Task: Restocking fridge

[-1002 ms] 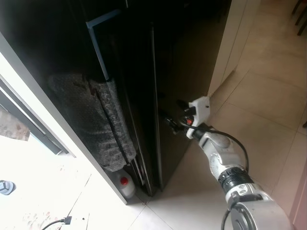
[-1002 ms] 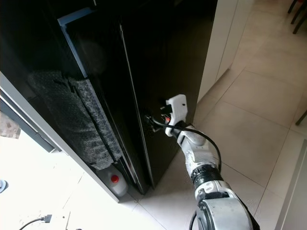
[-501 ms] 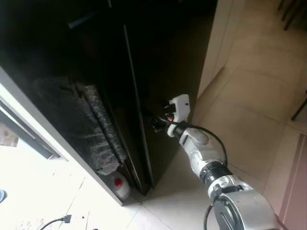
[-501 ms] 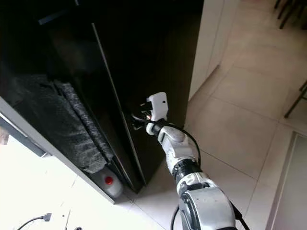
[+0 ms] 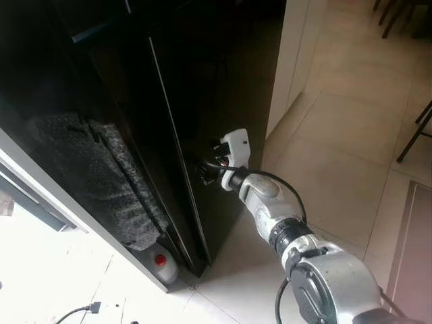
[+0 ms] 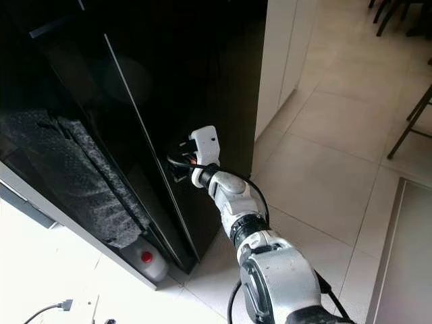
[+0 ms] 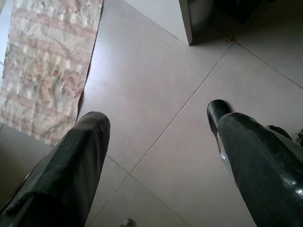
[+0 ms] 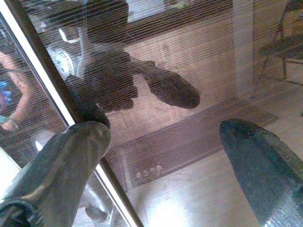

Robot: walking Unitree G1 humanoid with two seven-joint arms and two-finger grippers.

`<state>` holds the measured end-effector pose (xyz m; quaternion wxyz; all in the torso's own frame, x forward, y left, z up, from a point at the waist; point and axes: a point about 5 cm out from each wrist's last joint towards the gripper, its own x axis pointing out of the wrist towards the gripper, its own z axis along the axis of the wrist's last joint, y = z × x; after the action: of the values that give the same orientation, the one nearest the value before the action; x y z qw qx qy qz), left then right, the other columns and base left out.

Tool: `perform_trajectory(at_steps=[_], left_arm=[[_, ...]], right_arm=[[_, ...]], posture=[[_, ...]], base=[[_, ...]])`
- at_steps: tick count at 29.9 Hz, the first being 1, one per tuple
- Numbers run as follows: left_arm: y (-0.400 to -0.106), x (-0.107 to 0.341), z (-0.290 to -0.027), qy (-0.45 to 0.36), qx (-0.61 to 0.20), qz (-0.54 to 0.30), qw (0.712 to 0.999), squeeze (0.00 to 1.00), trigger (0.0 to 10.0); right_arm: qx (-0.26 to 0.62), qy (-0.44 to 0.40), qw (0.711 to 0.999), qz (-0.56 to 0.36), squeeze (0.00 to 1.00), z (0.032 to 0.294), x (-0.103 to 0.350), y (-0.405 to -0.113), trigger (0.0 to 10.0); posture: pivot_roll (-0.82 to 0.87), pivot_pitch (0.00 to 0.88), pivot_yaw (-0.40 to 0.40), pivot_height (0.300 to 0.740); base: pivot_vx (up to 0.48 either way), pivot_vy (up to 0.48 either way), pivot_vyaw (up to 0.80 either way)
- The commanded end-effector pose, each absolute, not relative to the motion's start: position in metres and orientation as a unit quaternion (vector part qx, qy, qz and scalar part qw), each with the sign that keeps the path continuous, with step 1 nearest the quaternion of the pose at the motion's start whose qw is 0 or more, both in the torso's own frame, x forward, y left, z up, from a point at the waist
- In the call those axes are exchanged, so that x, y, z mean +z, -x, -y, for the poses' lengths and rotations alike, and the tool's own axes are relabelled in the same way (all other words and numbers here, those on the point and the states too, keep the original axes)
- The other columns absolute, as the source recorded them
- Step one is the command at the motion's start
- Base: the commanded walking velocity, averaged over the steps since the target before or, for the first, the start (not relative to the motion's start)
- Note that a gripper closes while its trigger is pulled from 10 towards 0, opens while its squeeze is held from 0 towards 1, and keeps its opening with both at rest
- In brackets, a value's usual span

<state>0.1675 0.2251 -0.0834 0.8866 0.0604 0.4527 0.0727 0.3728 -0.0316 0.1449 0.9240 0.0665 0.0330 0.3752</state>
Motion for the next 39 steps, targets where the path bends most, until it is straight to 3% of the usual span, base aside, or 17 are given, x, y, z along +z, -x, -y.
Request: perform_trajectory(at_steps=[1, 9, 17, 19, 29, 31, 33, 36, 37, 39], left_arm=[[-0.159, -0.087, -0.229, -0.061, 0.081, -0.466, 0.879, 0.0, 10.0], [-0.158, -0.087, -0.229, -0.062, 0.08, -0.468, 0.878, 0.0, 10.0], [-0.159, -0.087, -0.227, -0.06, 0.077, -0.469, 0.878, 0.0, 10.0], [-0.159, -0.087, -0.226, -0.058, 0.077, -0.467, 0.879, 0.0, 10.0], [-0.159, -0.087, -0.226, -0.058, 0.077, -0.467, 0.879, 0.0, 10.0], [-0.156, -0.089, -0.224, -0.057, 0.077, -0.47, 0.877, 0.0, 10.0], [-0.153, -0.09, -0.223, -0.056, 0.077, -0.472, 0.877, 0.0, 10.0], [-0.152, -0.09, -0.223, -0.056, 0.077, -0.472, 0.877, 0.0, 10.0], [-0.153, -0.09, -0.222, -0.057, 0.076, -0.471, 0.877, 0.0, 10.0], [-0.153, -0.09, -0.222, -0.057, 0.075, -0.471, 0.877, 0.0, 10.0]], right_arm=[[0.43, -0.051, 0.901, -0.025, 0.0, -0.004, 0.157, -0.365, 10.0], [0.409, -0.056, 0.91, -0.033, 0.0, -0.006, 0.157, -0.367, 10.0], [0.39, -0.051, 0.919, -0.035, 0.0, 0.011, 0.144, -0.367, 10.0], [0.373, -0.039, 0.926, -0.033, 0.0, 0.025, 0.137, -0.367, 10.0], [0.372, -0.039, 0.927, -0.03, 0.0, 0.026, 0.137, -0.367, 10.0], [0.244, -0.077, 0.967, 0.012, 0.0, 0.108, 0.113, -0.362, 10.0], [0.107, -0.099, 0.988, 0.041, 0.0, 0.185, 0.097, -0.341, 10.0], [0.033, -0.105, 0.993, 0.04, 0.0, 0.216, 0.089, -0.33, 10.0], [-0.028, -0.111, 0.993, 0.019, 0.0, 0.24, 0.077, -0.321, 10.0], [-0.063, -0.105, 0.993, -0.001, 0.0, 0.255, 0.067, -0.312, 10.0]], posture=[[-0.03, 0.029, 0.089, 0.74], [-0.03, 0.021, 0.088, 0.74], [-0.05, 0.031, 0.09, 0.74], [-0.06, 0.037, 0.089, 0.74], [-0.06, 0.037, 0.089, 0.74], [-0.08, 0.059, 0.081, 0.74], [-0.08, 0.06, 0.08, 0.74], [-0.08, 0.061, 0.081, 0.74], [-0.09, 0.062, 0.082, 0.74], [-0.09, 0.063, 0.081, 0.74]], base=[[0.0, 0.0, 0.0], [0.0, 0.0, 0.0], [0.0, 0.0, 0.0], [0.0, 0.0, 0.0], [0.0, 0.0, 0.0], [0.0, 0.0, 0.0], [0.0, 0.0, 0.0], [0.0, 0.0, 0.0], [0.0, 0.0, 0.0], [0.0, 0.0, 0.0]])
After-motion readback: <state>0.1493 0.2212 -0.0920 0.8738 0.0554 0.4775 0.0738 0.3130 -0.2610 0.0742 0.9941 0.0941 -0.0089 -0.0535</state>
